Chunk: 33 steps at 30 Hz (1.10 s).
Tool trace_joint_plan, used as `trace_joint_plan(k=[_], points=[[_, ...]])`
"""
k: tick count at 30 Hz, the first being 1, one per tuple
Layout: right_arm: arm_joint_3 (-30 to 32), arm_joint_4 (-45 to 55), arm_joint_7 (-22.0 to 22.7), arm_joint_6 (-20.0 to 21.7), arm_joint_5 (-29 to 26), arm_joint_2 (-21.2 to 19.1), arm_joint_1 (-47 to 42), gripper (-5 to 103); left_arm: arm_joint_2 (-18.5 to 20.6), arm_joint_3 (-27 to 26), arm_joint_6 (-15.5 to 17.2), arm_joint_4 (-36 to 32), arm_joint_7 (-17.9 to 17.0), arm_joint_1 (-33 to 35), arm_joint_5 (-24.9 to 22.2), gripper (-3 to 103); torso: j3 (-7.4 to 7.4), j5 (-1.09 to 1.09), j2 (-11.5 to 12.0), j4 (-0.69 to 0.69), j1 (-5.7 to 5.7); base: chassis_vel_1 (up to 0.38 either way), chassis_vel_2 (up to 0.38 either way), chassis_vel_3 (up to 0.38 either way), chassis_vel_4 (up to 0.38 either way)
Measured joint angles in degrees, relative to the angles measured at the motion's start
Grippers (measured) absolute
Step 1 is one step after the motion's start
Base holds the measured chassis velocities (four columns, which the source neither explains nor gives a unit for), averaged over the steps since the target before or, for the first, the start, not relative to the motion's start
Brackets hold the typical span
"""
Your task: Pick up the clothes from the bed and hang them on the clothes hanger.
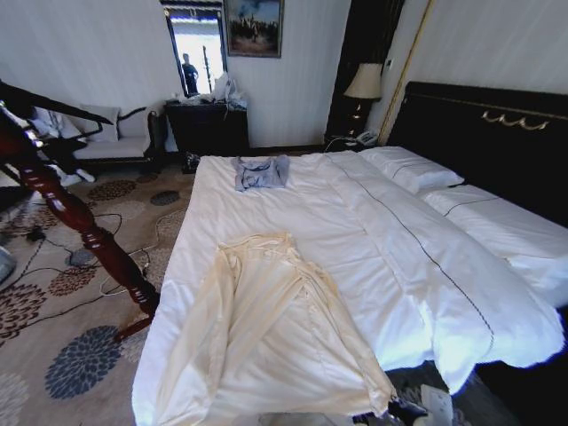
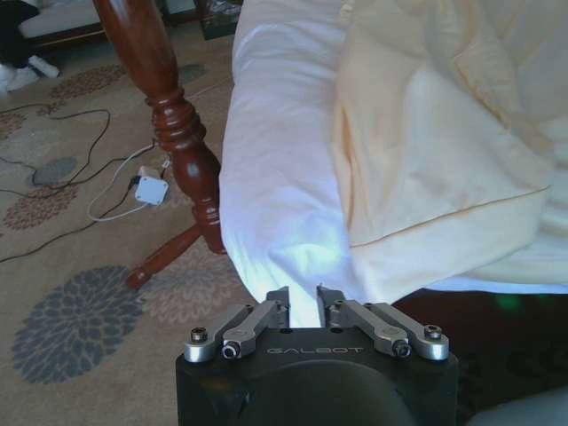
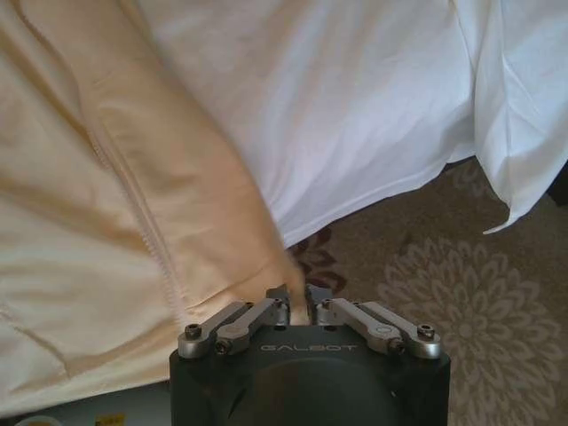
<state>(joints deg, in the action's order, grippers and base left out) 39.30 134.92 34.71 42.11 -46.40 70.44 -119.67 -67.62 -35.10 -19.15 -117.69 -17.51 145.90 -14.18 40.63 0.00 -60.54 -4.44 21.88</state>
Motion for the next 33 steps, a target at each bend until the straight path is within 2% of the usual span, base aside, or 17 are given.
trace_joint_plan(k=[1, 3, 5, 6, 7, 9, 11, 13, 15, 18, 19, 21, 24, 26, 29, 30, 33], points=[[0.3, 0.6, -0.3, 0.0, -0.1, 0.0, -0.1, 20, 0.0, 0.1, -0.4, 0.0, 0.3, 0.0, 0.6, 24, 0.0, 0.0, 0.0, -0.01, 0.0, 0.0, 0.0, 0.0, 0.0], [0.5, 1.0, -0.5, 0.0, 0.0, 0.0, -0.1, 20, 0.0, 0.2, -0.7, -0.2, 0.3, 0.0, 1.1, 29, 0.0, 0.0, 0.0, -0.01, 0.0, 0.0, 0.0, 0.0, 0.0], [0.7, 1.6, -0.7, 0.0, 0.1, 0.0, -0.2, 31, 0.2, 0.2, -1.3, -0.6, 0.3, 0.2, 1.8, 34, 0.0, 0.0, 0.0, 0.0, 0.0, 0.0, 0.0, 0.0, 0.0], [1.0, 2.2, -0.8, 0.0, 0.2, 0.0, -0.2, 31, 0.4, 0.1, -1.9, -1.1, 0.4, 0.5, 2.5, 40, 0.0, 0.0, 0.0, -0.01, 0.0, 0.0, 0.0, 0.0, 0.0], [1.4, 3.3, -1.1, 0.0, 0.4, 0.0, -0.2, 41, 0.8, -0.3, -3.1, -2.1, 0.4, 0.9, 3.5, 45, 0.0, 0.0, 0.0, -0.01, 0.0, 0.0, 0.0, 0.0, 0.0], [1.7, 4.1, -1.3, 0.0, 0.6, 0.0, -0.3, 41, 0.9, -0.6, -3.8, -2.7, 0.4, 1.0, 4.1, 51, 0.0, 0.0, 0.0, -0.01, 0.0, 0.0, 0.0, 0.0, 0.0], [2.2, 5.5, -2.3, -0.4, 1.5, 0.0, -0.4, 52, 0.9, -1.6, -5.0, -4.2, 0.5, 1.1, 4.7, 56, 0.0, 0.0, 0.0, 0.0, 0.0, 0.0, 0.0, 0.0, 0.0], [3.3, 7.2, -5.5, -4.4, 6.1, 0.0, -0.1, 63, 0.9, -3.8, -6.7, -8.0, 1.0, 0.6, 4.9, 72, 0.0, -0.01, 0.0, -0.02, 0.0, 0.0, 0.0, 0.0, 0.0], [3.7, 7.3, -6.5, -6.0, 7.6, 0.0, 0.3, 63, 0.9, -4.3, -6.9, -8.9, 1.1, 0.1, 4.9, 72, 0.0, 0.0, 0.0, -0.02, 0.0, 0.0, 0.0, 0.0, 0.0], [4.8, 6.7, -10.8, -12.6, 12.9, 0.3, 2.9, 80, 0.3, -6.7, -5.9, -13.3, 1.2, -3.8, 6.1, 90, 0.0, 0.0, 0.0, 0.0, 0.0, 0.0, 0.0, 0.0, 0.0], [5.0, 5.6, -12.7, -14.9, 15.4, 0.4, 3.7, 86, 0.2, -7.2, -5.1, -14.2, 0.8, -5.2, 6.9, 90, 0.01, 0.0, 0.0, 0.0, 0.01, 0.0, 0.0, 0.0, 0.0], [5.1, 5.0, -13.5, -15.9, 16.7, 0.5, 4.0, 86, 0.2, -7.4, -4.6, -14.8, 0.5, -6.1, 7.5, 94, 0.01, 0.0, 0.0, 0.0, 0.01, 0.0, 0.0, 0.0, 0.0], [4.8, -0.3, -18.5, -24.6, 26.1, 1.8, 7.5, 98, -0.3, -7.4, 2.2, -18.9, -4.6, -12.9, 15.2, 100, 0.01, 0.02, 0.0, -0.01, 0.01, 0.0, 0.0, 0.0, 0.0], [4.6, -0.7, -18.9, -25.3, 26.8, 2.2, 8.1, 99, -0.6, -6.8, 3.7, -20.0, -5.2, -14.5, 16.4, 100, 0.01, 0.01, 0.0, 0.0, 0.01, 0.0, 0.0, 0.0, 0.0], [4.0, -1.2, -19.4, -25.8, 28.1, 3.5, 9.1, 100, -1.1, -3.2, 11.9, -24.8, -6.6, -21.1, 17.0, 100, 0.01, 0.02, 0.0, -0.01, 0.01, 0.0, 0.0, 0.0, 0.0], [4.0, -1.2, -19.4, -25.8, 28.1, 3.5, 9.1, 100, -1.1, -3.2, 11.9, -24.8, -6.6, -21.1, 17.0, 100, 0.01, 0.02, 0.0, -0.01, 0.01, 0.0, 0.0, 0.0, 0.0], [3.4, -1.5, -19.4, -25.8, 29.3, 4.5, 8.9, 100, 0.0, -3.0, 23.9, -26.0, -8.2, -28.1, 15.0, 100, 0.01, -0.02, 0.0, -0.02, 0.01, 0.0, 0.0, 0.0, 0.0]])
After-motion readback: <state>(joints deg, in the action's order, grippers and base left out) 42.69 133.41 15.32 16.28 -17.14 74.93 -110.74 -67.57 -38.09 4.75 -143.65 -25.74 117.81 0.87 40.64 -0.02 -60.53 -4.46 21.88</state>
